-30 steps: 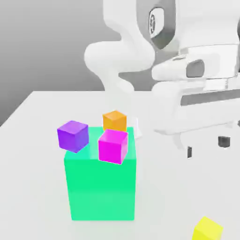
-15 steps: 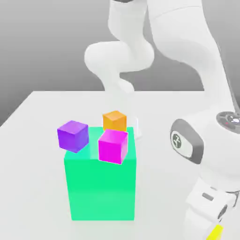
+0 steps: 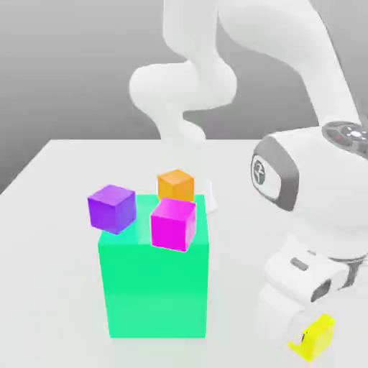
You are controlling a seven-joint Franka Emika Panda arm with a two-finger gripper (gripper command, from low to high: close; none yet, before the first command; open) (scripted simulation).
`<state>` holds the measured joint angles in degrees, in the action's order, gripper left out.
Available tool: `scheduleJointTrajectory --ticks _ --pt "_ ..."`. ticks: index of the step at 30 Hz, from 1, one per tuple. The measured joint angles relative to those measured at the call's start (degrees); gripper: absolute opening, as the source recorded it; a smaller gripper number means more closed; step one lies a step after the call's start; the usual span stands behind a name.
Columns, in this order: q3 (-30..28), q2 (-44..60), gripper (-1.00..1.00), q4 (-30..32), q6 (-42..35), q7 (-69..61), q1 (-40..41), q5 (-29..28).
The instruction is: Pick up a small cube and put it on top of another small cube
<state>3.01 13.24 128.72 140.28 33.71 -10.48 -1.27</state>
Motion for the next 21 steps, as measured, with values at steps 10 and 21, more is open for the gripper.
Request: scheduleJointTrajectory --ticks 10,21 --pt "-6.79 -20.76 -1.00 3.15 -18.70 20.17 12.64 4.25" --pt "-6.90 -38.96 -1.00 15.82 -21.50 41.83 22.74 0.00"
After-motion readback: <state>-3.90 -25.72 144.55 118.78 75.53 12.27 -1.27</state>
